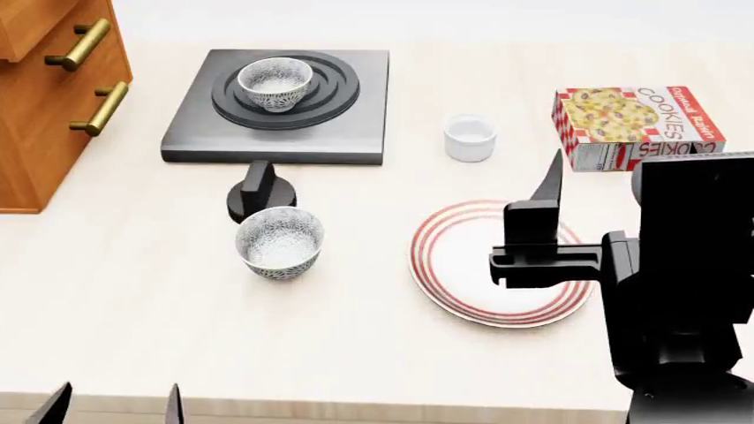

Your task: Pick the akita bowl on the stove and place it on the plate.

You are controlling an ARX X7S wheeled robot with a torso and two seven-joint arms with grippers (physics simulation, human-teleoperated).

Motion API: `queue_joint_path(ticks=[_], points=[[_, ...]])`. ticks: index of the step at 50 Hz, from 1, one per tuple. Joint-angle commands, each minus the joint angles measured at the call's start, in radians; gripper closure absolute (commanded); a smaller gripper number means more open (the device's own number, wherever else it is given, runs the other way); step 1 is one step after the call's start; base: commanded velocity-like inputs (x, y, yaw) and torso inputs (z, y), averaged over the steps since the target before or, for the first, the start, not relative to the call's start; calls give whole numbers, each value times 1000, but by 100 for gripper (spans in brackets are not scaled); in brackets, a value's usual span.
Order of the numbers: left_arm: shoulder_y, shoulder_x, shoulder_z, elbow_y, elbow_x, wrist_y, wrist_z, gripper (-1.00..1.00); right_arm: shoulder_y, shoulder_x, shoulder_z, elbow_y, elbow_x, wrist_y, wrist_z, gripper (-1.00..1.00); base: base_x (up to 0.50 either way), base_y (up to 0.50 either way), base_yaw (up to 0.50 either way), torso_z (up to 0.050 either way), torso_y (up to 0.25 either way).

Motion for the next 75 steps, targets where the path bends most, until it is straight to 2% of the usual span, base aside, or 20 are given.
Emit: queue_joint_path(ticks=[1,3,4,5,6,37,57,75], points=[[-154,-35,30,248,-18,-324,-20,-100,-4,0,1,6,2,-12,3,-100,0,0,0,0,0],[-190,-40,39,273,-20,-378,-20,-100,-3,0,0,7,3,-11,4,-100,0,0,0,0,0],[-340,-21,44,162,-25,-528,-19,-100,-5,1,0,2,3,-8,5,-100,0,0,0,0,0],[-490,-21,45,162,-26,-648,-20,-100,-5,1,0,2,3,-8,6,-100,0,0,0,0,0],[-520,-23,47,163,-28,-660,-18,-100,-4,1,0,1,4,-7,6,-100,0,0,0,0,0],[-590,-13,40,75,-50,-702,-31,-100,0,5,2,-7,19,2,13,-100,0,0,0,0,0],[-602,-20,41,96,-68,-713,-32,-100,-6,7,2,8,27,-16,13,-100,0,-24,0,0,0],[-606,-31,50,97,-71,-711,-36,-100,-1,6,7,3,36,1,22,-100,0,-307,0,0,0]])
